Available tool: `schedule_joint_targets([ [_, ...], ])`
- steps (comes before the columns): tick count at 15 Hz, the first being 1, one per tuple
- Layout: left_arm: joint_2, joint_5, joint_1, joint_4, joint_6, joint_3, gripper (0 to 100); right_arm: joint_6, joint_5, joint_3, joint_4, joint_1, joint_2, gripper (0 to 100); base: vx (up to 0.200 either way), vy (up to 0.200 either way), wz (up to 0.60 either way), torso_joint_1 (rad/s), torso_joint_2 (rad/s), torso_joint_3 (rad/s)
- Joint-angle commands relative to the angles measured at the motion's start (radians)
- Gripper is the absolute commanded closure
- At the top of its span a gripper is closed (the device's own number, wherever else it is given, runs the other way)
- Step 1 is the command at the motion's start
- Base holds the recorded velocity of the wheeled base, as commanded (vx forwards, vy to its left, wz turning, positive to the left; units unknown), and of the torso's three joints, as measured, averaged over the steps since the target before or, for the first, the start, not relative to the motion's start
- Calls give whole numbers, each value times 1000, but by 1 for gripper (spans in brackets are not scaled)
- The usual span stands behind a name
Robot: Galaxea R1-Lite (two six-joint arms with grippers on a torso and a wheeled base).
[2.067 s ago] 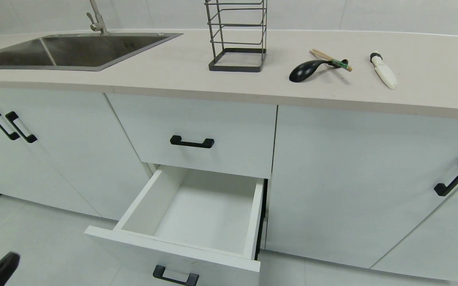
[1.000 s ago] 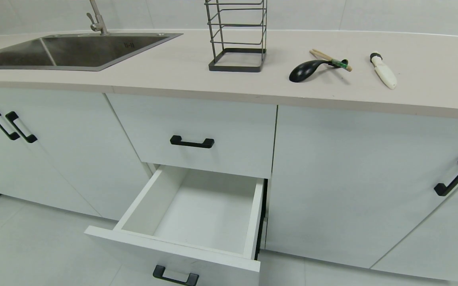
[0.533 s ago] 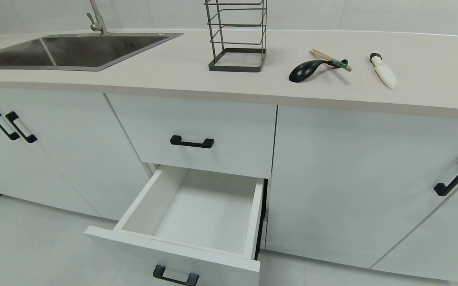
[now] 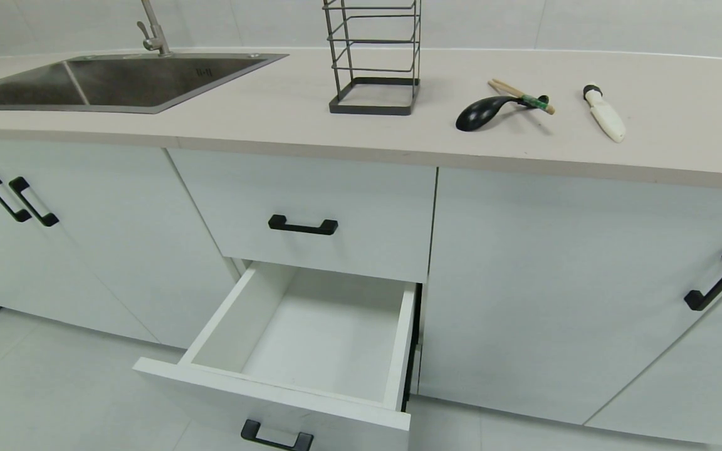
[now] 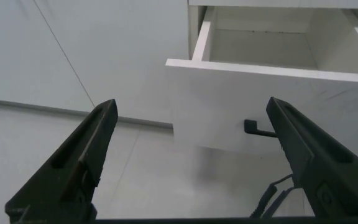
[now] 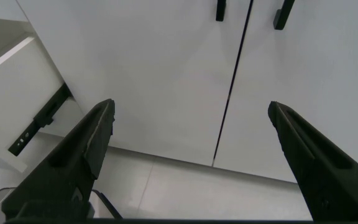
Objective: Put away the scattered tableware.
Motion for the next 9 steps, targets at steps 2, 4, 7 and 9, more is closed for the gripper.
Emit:
schedule_joint_targets([
  [2, 2, 1, 0, 2, -2, 0, 0, 0, 1, 0, 0, 0, 1, 0, 200, 0, 0, 2, 0, 5],
  [4, 2, 1, 0, 2, -5, 0, 0, -2, 1, 0, 0, 0, 1, 0, 0, 0, 0, 0, 0, 0],
  [7, 2, 1, 0, 2, -36, 0, 0, 0, 1, 0, 0, 0, 1, 0, 0, 0, 0, 0, 0, 0],
  [9, 2, 2, 0, 2, -53, 0, 0, 1, 1, 0, 0, 0, 1, 0, 0, 0, 600, -5, -2, 2],
])
